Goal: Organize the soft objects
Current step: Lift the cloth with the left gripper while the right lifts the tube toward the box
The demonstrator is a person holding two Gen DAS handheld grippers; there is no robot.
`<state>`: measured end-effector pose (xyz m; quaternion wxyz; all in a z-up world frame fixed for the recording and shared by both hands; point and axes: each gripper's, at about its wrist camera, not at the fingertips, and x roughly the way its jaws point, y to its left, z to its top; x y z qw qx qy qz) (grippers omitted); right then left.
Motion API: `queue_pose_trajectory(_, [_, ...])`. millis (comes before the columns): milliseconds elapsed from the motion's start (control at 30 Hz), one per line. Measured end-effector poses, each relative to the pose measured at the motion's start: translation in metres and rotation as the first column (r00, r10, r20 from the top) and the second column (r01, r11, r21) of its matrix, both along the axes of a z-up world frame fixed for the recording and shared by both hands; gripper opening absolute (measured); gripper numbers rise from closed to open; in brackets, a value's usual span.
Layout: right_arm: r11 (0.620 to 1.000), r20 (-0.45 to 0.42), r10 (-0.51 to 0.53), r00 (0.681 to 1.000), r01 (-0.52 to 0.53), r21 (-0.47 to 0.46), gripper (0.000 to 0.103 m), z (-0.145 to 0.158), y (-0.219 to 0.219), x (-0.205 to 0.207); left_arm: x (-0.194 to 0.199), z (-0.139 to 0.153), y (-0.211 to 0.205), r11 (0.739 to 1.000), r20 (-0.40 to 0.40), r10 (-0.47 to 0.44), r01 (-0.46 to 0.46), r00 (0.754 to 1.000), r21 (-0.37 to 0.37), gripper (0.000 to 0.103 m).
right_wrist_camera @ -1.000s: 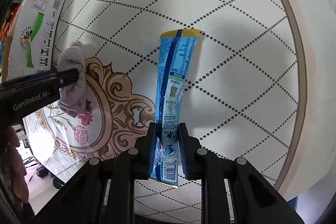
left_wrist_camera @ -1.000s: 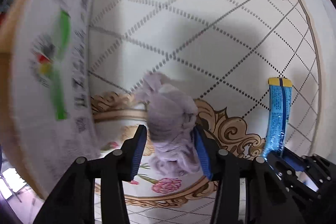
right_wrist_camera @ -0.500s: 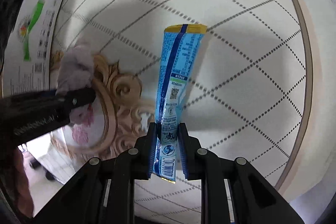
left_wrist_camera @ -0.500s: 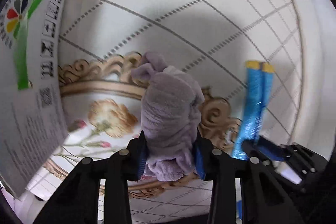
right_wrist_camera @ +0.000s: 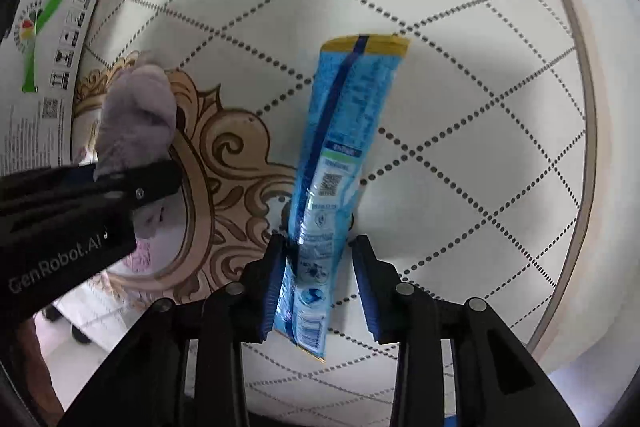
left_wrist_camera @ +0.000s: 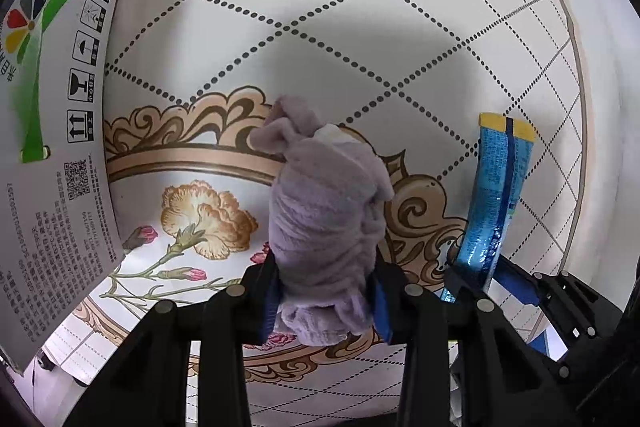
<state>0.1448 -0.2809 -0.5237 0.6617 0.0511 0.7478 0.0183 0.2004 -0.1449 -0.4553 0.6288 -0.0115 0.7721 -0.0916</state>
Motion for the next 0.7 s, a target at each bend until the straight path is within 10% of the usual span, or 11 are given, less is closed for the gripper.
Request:
queue_pose_trajectory(167, [0.999, 0.026, -0.039, 0.999, 0.038, 0.028, 0.017, 0.006, -0.009, -0.005, -0.008, 0.017, 0.003, 1.0, 0.027, -0.013, 0.013, 1.0, -0.011, 0.032])
queue_pose_trajectory(700, [0.986, 0.266, -0.085, 0.96, 0.042, 0.162, 0.016, 0.153, -0.013, -0.008, -0.016, 0.145, 0.016, 0.971, 0.246, -0.027, 0.084, 0.969, -0.223, 0.028])
